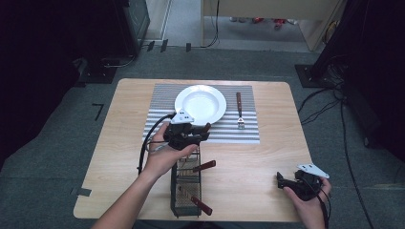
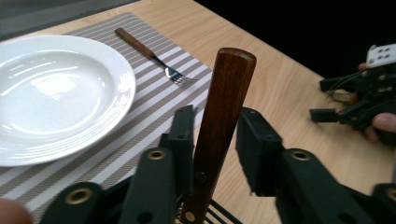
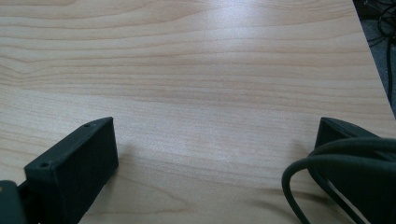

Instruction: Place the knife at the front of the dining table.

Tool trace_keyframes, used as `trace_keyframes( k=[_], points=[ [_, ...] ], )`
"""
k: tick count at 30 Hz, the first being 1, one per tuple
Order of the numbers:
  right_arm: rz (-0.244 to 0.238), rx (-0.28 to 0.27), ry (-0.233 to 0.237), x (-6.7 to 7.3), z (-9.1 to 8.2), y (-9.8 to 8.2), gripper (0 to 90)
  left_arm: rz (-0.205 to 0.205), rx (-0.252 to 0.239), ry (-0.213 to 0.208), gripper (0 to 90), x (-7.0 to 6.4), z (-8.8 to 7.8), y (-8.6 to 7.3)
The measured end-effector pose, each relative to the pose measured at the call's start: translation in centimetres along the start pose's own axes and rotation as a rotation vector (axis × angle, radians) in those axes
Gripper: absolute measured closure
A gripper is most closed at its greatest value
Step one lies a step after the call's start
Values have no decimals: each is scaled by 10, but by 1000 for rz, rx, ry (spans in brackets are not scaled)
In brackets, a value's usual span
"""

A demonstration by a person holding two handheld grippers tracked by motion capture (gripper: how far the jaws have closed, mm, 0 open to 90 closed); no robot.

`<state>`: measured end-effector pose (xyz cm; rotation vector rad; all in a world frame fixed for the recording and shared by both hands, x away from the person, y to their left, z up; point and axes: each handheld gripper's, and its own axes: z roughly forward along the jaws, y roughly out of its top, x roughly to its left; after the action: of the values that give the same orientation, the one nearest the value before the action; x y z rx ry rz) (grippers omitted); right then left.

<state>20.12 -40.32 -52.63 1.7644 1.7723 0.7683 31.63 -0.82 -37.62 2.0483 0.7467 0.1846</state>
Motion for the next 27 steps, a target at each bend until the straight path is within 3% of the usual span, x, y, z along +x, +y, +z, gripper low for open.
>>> trace_keyframes(
  k=[4, 7, 8, 10, 13, 17, 27],
  points=[
    [0, 0, 0, 0, 0, 0, 0, 39, -8, 6, 737, 0, -2, -1],
    [0, 0, 0, 0, 0, 0, 0, 46, -45, 0, 742, 0, -7, -2],
    [0, 0, 0, 0, 0, 0, 0, 45, -52, 3, 751, 1, -9, -2],
    [0, 0, 0, 0, 0, 0, 0, 6, -85, -34, 762, 3, -14, -2],
    [1, 0, 0, 0, 0, 0, 0, 13, -114, -11, 763, 5, -21, -2],
    [1, 0, 0, 0, 0, 0, 0, 8, -132, -19, 764, 8, -28, -3],
    [1, -1, 0, 0, 0, 0, 0, 10, -254, 1, 765, 10, -64, 1]
  ],
)
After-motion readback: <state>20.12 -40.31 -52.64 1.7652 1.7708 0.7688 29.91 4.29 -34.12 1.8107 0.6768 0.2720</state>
